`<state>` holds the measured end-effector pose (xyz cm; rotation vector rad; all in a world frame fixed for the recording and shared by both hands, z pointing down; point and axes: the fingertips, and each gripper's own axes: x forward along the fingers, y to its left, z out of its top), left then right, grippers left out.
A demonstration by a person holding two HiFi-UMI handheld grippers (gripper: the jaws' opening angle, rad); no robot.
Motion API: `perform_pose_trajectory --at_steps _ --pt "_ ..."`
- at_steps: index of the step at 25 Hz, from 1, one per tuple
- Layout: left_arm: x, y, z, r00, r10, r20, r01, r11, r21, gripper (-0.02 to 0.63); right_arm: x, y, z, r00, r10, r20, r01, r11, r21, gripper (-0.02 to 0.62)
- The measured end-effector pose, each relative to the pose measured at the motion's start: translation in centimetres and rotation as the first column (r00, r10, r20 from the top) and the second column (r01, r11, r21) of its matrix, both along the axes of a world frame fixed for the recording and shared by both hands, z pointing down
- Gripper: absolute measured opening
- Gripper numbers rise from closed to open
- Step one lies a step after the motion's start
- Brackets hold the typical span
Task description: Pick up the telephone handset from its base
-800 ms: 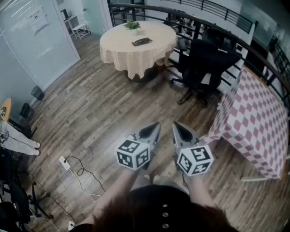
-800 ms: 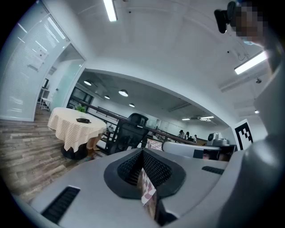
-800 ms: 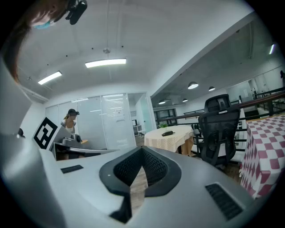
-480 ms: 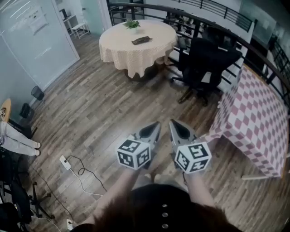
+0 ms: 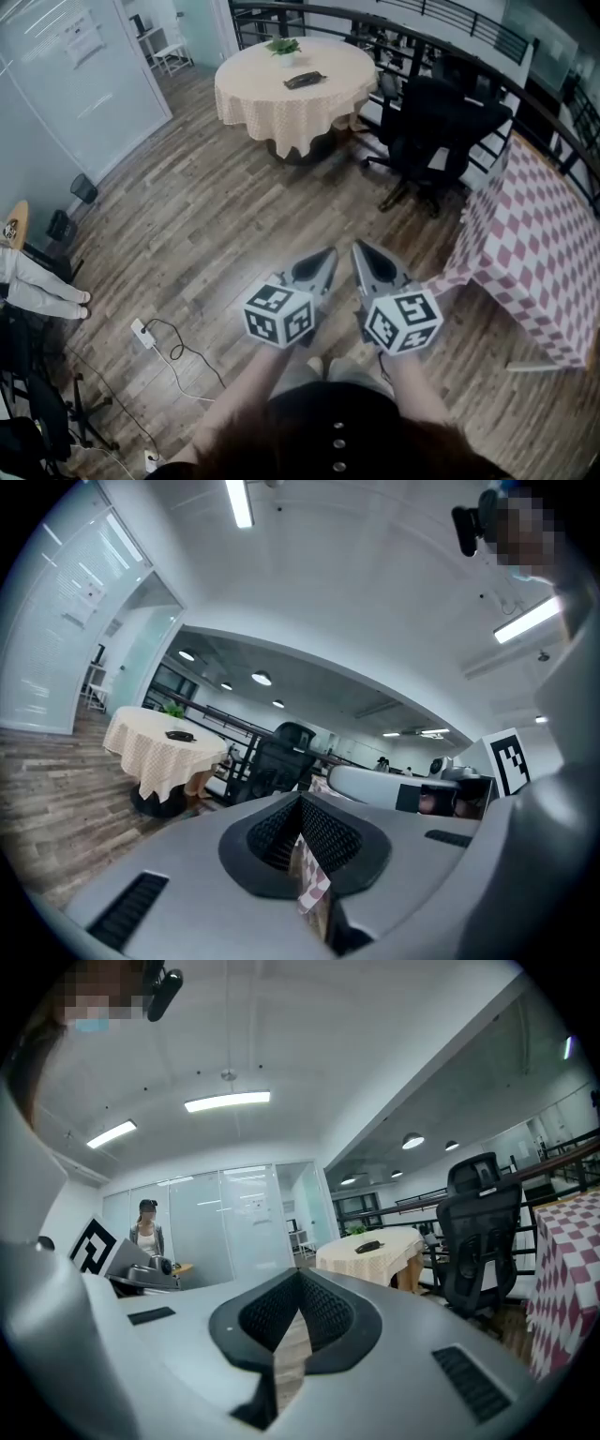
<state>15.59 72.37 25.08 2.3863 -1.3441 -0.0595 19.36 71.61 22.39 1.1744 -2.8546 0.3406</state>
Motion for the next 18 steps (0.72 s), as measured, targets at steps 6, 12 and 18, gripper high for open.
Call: perform_pose_trajectory --at_steps 6,12,18 --pt "-2.5 -0.4 0.2 1.0 0.007 0.002 -0.007 1.0 -0.009 0.005 -2.2 -0.2 1.3 0.999 -0.004 -0.041 0.004 1.0 -0.022 0.008" --pt "-3.9 -1.9 1.0 1.0 0.006 0.013 -0.005 1.0 -0.016 0.005 -3.3 -1.4 1.7 0.999 0.032 -0.033 -0.033 0.999 -0.031 0.009" --pt "-4.7 -5.8 1.7 1.0 0.0 0.006 0.0 1.0 -0.013 0.005 -4.7 -5.4 2.8 0.999 0.021 -0.033 -0.022 0.999 -0.048 0.008"
